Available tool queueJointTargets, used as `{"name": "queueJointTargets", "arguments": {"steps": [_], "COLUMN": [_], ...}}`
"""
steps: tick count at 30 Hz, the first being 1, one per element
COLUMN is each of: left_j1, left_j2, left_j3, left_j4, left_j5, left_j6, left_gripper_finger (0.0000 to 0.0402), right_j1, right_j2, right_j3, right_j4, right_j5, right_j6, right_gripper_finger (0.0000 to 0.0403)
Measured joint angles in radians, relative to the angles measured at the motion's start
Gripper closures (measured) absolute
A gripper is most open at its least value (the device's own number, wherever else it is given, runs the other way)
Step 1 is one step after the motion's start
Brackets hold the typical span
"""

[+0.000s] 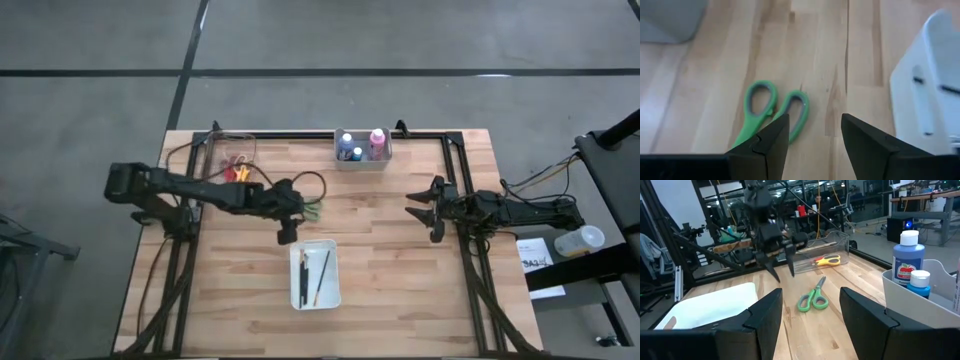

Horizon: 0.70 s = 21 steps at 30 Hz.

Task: Pick & Place Paint Supplies
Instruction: Put the green scissors into the transparent bin

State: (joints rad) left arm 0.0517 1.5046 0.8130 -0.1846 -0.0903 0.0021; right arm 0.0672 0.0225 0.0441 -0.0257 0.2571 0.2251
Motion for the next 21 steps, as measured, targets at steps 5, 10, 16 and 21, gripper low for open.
{"name": "queueJointTargets", "arguments": {"steps": [5,10,16,21], "left_j1": [0.015,0.050,0.116,0.146], "left_j2": [0.102,0.174,0.199,0.200], "left_j3": [0.041,0.069,0.069,0.065], "left_j4": [0.005,0.036,0.074,0.080], "left_j5": [0.021,0.141,0.266,0.353], "left_j6": [0.029,0.069,0.077,0.077], "left_gripper_finger": [0.0214,0.0214,0.0214,0.0214], "right_j1": [0.000,0.000,0.000,0.000], "right_j2": [0.000,0.000,0.000,0.000], "right_j3": [0.000,0.000,0.000,0.000], "right_j4": [0.000,0.000,0.000,0.000], "right_j5": [0.000,-0.001,-0.003,-0.003], "right_j6": [0.000,0.000,0.000,0.000], "right_gripper_finger": [0.0209,0.0209,0.0209,0.0209]}}
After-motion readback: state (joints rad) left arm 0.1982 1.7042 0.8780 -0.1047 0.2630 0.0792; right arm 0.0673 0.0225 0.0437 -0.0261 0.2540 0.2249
